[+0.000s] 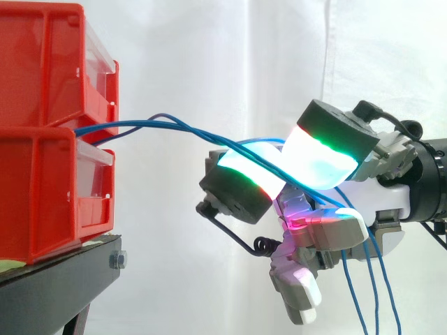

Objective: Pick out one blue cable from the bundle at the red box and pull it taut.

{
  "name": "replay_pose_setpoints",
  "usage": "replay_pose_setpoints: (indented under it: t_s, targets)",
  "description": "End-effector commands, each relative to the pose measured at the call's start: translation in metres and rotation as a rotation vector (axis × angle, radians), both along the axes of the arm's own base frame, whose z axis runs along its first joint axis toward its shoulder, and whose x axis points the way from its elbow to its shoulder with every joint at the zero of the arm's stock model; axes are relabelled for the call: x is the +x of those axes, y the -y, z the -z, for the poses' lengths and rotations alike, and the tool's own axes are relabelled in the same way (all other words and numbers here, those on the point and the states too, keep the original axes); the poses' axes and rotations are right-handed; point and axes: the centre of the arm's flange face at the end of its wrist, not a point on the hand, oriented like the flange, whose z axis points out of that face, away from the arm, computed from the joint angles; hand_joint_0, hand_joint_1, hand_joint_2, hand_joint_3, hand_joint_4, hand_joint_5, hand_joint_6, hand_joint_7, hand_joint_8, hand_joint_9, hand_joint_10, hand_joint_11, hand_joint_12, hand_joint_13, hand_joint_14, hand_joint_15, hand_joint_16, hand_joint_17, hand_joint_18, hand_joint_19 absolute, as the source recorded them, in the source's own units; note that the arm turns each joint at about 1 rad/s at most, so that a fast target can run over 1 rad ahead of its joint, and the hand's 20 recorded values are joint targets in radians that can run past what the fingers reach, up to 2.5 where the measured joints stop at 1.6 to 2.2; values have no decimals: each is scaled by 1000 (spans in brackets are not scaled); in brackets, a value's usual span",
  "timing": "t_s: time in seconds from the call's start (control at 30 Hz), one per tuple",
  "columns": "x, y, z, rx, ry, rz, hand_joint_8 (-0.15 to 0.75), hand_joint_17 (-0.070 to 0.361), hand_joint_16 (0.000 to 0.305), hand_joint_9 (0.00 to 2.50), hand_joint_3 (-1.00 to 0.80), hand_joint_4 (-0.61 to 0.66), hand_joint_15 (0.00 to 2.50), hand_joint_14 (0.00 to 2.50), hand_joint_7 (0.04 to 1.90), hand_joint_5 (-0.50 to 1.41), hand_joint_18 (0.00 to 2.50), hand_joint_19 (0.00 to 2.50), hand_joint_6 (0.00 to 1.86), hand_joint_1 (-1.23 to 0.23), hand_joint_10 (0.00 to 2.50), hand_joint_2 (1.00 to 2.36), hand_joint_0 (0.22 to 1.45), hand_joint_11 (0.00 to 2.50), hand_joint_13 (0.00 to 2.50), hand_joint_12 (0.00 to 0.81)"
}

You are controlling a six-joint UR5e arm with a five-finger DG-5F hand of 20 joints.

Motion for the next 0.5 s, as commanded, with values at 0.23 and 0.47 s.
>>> replay_pose_setpoints:
  t_s: [0.23,0.47]
  targets:
    - [0,0,2,-1,0,3,179,87,39,1165,-490,-490,560,20,1303,-102,817,539,952,-941,23,1001,865,752,956,313]
    - [0,0,1,-1,2,1,159,86,38,1004,-459,-469,552,21,1345,-100,778,531,945,-950,19,1004,869,648,904,311]
